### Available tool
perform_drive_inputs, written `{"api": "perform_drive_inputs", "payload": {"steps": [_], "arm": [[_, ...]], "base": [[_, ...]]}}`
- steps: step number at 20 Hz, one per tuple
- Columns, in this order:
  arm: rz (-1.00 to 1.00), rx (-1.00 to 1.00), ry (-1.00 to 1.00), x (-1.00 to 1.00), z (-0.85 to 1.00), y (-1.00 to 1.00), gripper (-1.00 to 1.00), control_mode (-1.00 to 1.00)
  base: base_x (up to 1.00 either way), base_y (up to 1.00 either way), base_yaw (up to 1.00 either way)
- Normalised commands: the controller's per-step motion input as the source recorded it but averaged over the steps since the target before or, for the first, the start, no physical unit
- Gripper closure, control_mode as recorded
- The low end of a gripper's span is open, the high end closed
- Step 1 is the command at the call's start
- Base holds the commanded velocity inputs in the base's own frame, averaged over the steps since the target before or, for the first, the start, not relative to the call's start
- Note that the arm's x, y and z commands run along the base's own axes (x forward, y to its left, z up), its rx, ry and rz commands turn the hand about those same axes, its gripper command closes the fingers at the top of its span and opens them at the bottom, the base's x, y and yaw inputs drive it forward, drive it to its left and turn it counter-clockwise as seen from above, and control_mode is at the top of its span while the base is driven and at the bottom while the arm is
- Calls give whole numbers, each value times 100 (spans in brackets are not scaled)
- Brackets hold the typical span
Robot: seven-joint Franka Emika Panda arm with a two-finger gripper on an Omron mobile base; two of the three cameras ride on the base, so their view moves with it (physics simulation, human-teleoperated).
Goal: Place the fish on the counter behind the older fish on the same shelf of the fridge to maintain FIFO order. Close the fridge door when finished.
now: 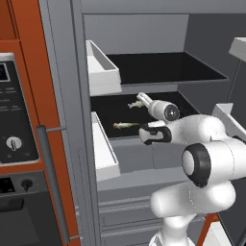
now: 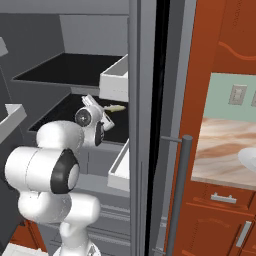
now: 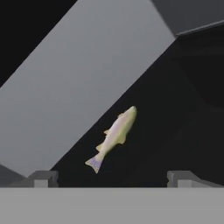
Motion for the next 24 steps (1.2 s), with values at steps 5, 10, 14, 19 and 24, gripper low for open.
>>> {"api": "perform_drive_inputs", "payload": {"steps": [5,10,14,19,24], "arm": [[-3,0,25,-77,73,20,-100,-100],[-4,0,24,-73,46,30,-100,-100],[-1,0,4,-100,1,5,-100,-100],[0,0,0,-100,0,1,-100,-100],[0,0,0,-100,-4,0,-100,-100]], "base": [[0,0,0],[0,0,0],[0,0,0],[0,0,0],[0,0,0]]}}
